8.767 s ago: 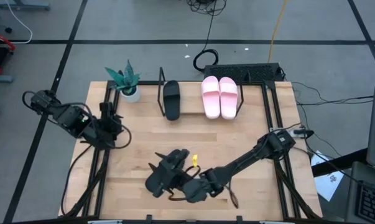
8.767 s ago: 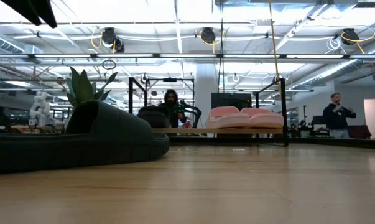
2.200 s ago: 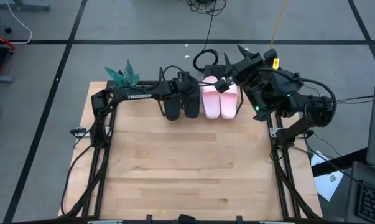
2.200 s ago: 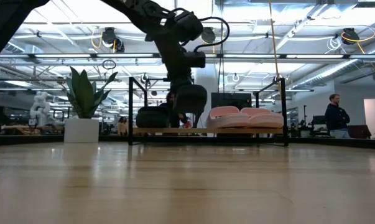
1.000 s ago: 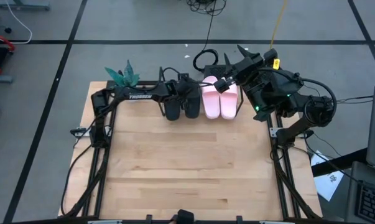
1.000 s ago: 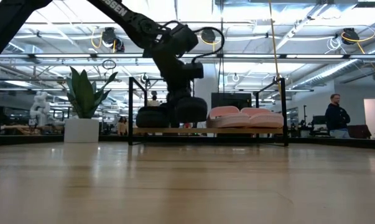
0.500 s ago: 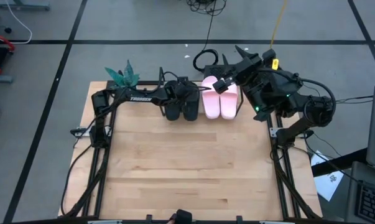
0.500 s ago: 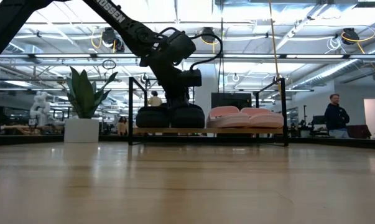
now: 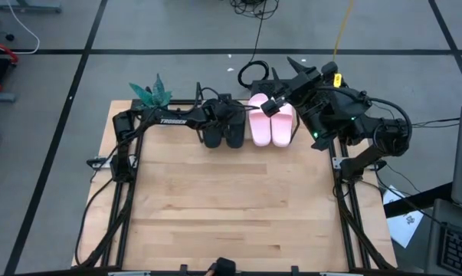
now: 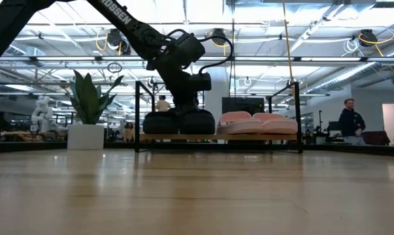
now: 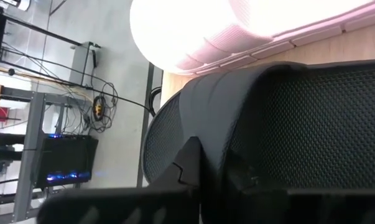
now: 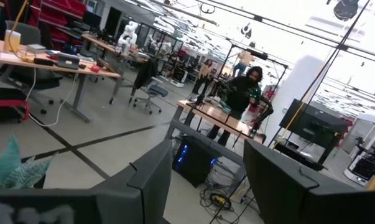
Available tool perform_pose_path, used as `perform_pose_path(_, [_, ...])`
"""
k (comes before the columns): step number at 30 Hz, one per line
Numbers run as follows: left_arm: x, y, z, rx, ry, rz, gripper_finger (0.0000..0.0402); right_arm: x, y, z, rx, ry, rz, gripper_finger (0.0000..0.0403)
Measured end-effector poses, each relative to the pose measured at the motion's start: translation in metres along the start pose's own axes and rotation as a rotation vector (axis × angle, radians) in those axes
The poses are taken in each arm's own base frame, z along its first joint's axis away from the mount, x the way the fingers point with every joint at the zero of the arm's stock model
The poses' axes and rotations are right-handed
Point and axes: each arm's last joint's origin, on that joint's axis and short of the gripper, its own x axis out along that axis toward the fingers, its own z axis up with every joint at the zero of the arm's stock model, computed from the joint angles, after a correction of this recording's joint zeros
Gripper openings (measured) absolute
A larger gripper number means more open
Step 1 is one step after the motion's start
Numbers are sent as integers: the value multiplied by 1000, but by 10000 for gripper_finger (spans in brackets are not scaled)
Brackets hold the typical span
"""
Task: Pick and place slides into the shelf
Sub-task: Put the black slipper on the shelf
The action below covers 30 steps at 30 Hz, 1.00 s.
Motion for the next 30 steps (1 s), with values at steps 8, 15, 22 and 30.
perform_pose_path(8, [0, 0, 0, -57, -1, -4, 50, 0, 0, 0, -2, 0, 0, 189])
perform_pose_path(15, [1, -1, 0, -46, 0, -14, 81, 0, 0, 0, -4, 0, 0, 189])
perform_pose_path(22, [1, -1, -1, -29, 8, -6, 113, 0, 0, 0, -2, 0, 0, 189])
perform_pose_path(30, [1, -1, -1, -27, 18, 8, 147, 0, 0, 0, -1, 0, 0, 189])
